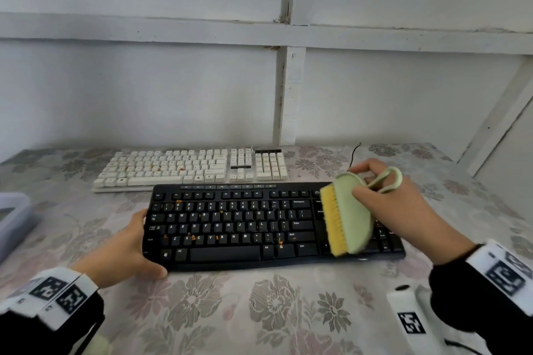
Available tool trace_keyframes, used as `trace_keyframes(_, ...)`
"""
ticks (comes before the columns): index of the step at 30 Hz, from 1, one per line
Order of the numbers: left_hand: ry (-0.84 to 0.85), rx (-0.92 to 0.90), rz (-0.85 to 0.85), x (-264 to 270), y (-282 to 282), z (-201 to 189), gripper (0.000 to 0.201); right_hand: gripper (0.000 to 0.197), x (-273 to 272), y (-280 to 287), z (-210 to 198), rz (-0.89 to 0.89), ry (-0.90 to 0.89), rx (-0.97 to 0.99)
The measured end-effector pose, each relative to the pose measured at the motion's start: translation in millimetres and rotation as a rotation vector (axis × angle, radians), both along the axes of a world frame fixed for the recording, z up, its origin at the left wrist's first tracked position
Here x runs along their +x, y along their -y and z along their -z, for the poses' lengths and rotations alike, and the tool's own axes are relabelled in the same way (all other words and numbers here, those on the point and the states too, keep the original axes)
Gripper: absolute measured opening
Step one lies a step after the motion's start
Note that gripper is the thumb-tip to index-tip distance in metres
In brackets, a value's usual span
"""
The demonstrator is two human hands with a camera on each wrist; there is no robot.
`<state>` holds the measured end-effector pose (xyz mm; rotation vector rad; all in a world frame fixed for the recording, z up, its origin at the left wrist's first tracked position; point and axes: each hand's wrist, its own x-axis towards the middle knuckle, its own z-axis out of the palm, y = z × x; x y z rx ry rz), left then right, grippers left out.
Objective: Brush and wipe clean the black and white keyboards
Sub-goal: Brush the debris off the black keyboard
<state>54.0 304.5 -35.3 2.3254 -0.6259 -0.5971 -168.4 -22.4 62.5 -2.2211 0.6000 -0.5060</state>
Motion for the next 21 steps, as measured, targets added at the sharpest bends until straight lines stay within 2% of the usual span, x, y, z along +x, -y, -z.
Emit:
trace_keyframes(5, 0.001, -0.008, 0.009, -0.3, 0.7, -0.4, 0.118, 0.018, 31.0, -0.1, 4.0, 0.022, 0.048, -0.021)
trace_keyframes(9, 0.024, -0.011, 0.029, 0.6, -0.2, 0.1, 0.113, 0.007, 23.5, -5.3, 16.3, -0.051, -0.063, -0.03)
trace_keyframes(11, 0.028, -0.014, 0.037, 1.8, -0.3, 0.6, 0.106, 0.008, 10.9, -10.1, 23.6, -0.087, -0.13, -0.005)
trace_keyframes(14, 0.024, -0.011, 0.033, 2.1, -0.6, 1.5, 0.108, 0.01, -3.4, -14.8, 21.2, -0.113, -0.191, 0.042)
trace_keyframes(19, 0.032, 0.001, 0.029, 1.3, 0.6, 0.3, 0.109, 0.017, 13.2, -6.3, 0.4, -0.019, 0.046, 0.011)
trace_keyframes(21, 0.041, 0.009, 0.023, 1.0, 1.0, 0.5, 0.109, 0.02, 23.5, -3.9, 1.1, 0.004, 0.067, -0.004)
